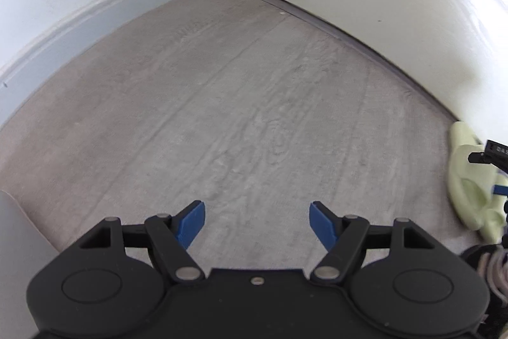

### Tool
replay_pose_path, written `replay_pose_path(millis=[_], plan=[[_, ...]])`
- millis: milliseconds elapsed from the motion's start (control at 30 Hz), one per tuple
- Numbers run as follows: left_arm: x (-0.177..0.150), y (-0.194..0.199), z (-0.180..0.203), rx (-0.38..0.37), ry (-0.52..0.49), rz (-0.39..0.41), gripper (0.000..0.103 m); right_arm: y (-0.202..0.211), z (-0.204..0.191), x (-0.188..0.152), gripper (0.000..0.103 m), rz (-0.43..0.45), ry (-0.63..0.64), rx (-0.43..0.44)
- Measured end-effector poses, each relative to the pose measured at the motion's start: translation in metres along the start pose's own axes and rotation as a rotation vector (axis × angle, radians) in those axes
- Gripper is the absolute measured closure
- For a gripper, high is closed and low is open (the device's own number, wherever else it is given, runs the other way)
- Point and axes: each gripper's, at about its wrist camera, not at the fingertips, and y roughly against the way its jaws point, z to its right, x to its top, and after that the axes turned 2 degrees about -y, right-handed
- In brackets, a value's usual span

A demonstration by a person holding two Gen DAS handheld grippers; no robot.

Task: Organize scattered shoes
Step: 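Lower the green slide beside the other green slide and release it, then grasp the pair of tan Jordan sneakers by their heels with the right gripper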

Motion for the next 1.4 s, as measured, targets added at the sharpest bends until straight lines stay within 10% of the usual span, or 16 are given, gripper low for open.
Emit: replay_pose_path(millis=[267,667,1067,1400], plan=[[-0.010,0.027,0.014,-0.150,-0.079,0.068,0.030,0.157,0.051,-0.043,0.001,0.164,0.117,-0.124],[-0.019,0.036,0.040,-0.179,-0.187,0.102,0.030,0.298,0.155,-0.117,0.001,0.210,-0.048,-0.339],[-0.055,0.058,0.113,-0.131,-0.391,0.127,0.030,0.277,0.237,-0.139,0.002,0.225,0.003,-0.166],[-0.111,0.067,0.327,-0.268,-0.382,0.151,0.029,0.156,0.299,-0.100,0.003,0.142,0.023,0.099]])
